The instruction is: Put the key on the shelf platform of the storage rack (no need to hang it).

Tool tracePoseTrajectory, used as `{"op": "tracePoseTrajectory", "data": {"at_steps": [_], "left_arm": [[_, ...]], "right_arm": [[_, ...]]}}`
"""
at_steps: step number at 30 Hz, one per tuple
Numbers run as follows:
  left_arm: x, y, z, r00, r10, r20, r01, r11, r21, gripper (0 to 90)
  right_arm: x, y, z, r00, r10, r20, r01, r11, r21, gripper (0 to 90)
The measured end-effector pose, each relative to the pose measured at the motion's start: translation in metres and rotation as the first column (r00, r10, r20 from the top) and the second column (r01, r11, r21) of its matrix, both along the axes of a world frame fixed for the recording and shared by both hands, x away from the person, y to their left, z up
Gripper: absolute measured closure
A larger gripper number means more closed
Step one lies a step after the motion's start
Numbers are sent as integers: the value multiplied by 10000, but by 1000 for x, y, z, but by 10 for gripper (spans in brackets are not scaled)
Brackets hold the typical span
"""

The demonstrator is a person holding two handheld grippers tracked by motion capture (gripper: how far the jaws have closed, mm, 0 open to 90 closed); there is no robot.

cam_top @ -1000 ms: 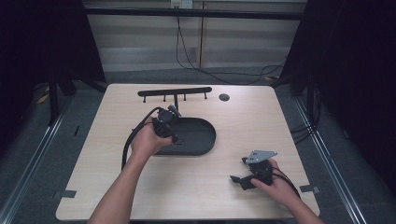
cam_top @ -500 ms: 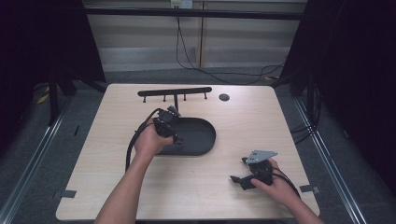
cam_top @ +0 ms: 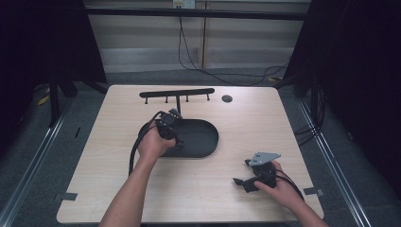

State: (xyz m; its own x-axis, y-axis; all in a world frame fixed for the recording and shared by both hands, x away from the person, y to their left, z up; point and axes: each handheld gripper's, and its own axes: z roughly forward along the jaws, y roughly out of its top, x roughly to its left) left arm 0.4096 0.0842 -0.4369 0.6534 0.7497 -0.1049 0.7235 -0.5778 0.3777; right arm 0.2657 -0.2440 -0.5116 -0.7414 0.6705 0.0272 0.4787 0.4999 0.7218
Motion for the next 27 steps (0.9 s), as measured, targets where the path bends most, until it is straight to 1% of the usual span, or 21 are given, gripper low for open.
{"op": "tracePoseTrajectory", "data": {"at_steps": [3, 4, 7, 15, 17, 18, 20, 24, 27], "left_arm": [[1, 0, -1, 10000, 84, -37, -84, 10000, -6, 833], [1, 0, -1, 9998, 194, -26, -194, 9998, -32, 833], [2, 0, -3, 9999, 111, -22, -111, 9999, 18, 833], [3, -1, -5, 9995, 293, 124, -292, 9996, -41, 824], [3, 0, -5, 9992, 332, 219, -331, 9994, -67, 820], [4, 1, -4, 9989, 375, 283, -372, 9992, -127, 815], [4, 2, -3, 9982, 369, 477, -360, 9992, -183, 770], [2, 2, -3, 9979, 361, 534, -348, 9991, -249, 727], [1, 2, -2, 9986, 352, 403, -339, 9989, -320, 712]], "right_arm": [[0, 0, 0, 10000, -8, 6, 8, 10000, -8, 119], [0, 0, 0, 10000, 2, 1, -2, 10000, 0, 119], [0, 0, 0, 10000, 2, 6, -1, 10000, -7, 119], [0, 0, 0, 10000, 0, 6, 0, 10000, -9, 119], [0, 0, 0, 10000, 1, 7, -1, 10000, -8, 119], [0, 0, 0, 10000, 3, 9, -3, 10000, -9, 119], [0, 0, 0, 10000, 2, -1, -2, 10000, -6, 119], [0, 0, 0, 10000, -2, 6, 2, 10000, -9, 119], [0, 0, 0, 10000, 10, 8, -10, 10000, -4, 119]]}}
